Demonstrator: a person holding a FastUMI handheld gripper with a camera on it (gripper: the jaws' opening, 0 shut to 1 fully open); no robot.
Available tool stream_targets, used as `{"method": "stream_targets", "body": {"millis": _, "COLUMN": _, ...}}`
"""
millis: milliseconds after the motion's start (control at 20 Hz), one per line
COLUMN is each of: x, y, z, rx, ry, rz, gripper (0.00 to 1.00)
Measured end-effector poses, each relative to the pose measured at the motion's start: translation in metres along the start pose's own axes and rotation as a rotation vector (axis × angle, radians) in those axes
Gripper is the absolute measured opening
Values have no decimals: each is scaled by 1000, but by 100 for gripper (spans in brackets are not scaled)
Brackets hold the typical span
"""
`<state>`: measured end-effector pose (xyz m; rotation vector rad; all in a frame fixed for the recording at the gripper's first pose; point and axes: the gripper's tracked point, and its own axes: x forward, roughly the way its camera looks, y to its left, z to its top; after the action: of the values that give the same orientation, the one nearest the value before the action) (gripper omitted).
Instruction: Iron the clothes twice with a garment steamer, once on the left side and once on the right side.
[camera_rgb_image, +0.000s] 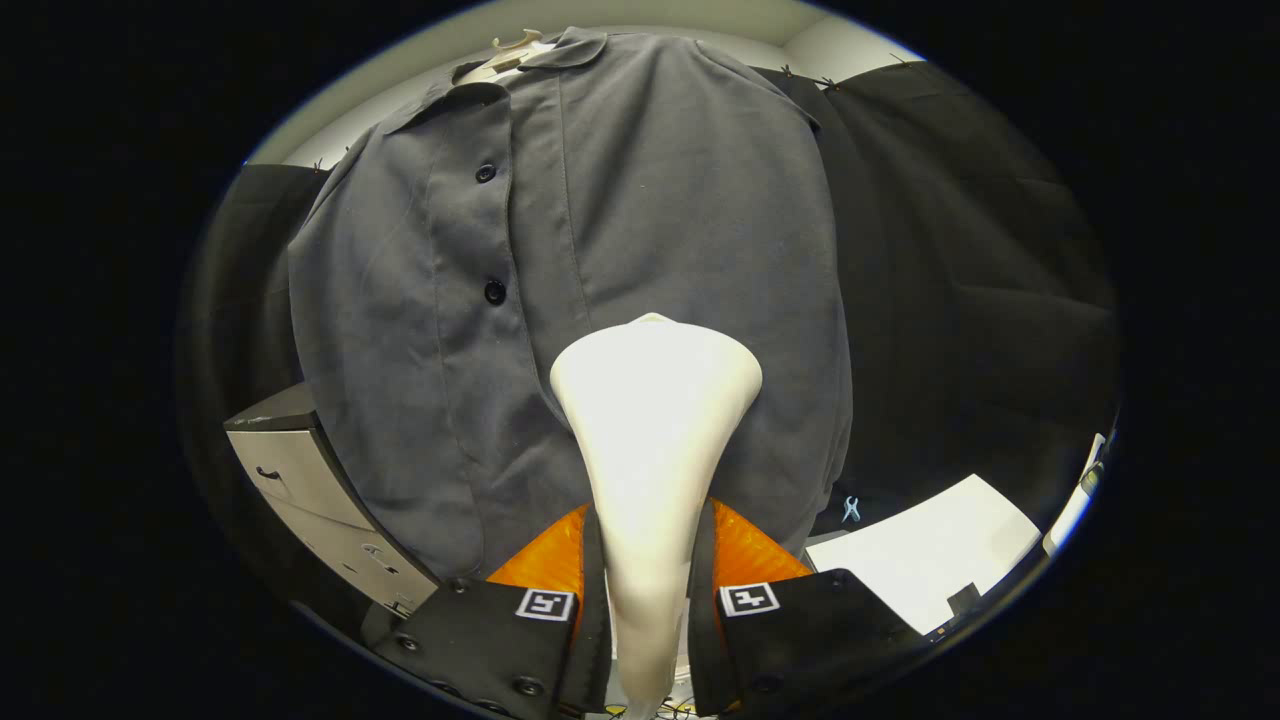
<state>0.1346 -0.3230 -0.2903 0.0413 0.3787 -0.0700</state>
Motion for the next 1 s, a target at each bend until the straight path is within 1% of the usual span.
{"method": "stream_targets", "body": {"millis": 350, "x": -5, "y": -26, "z": -26, "rx": 18, "ry": 55, "rz": -29, "gripper": 39}}
{"method": "stream_targets", "body": {"millis": 700, "x": -9, "y": -38, "z": -75, "rx": 6, "ry": 158, "rz": -55, "gripper": 39}}
{"method": "stream_targets", "body": {"millis": 850, "x": -8, "y": -39, "z": -87, "rx": 21, "ry": 184, "rz": -66, "gripper": 39}}
{"method": "stream_targets", "body": {"millis": 1000, "x": -11, "y": -40, "z": -87, "rx": 31, "ry": 193, "rz": -75, "gripper": 39}}
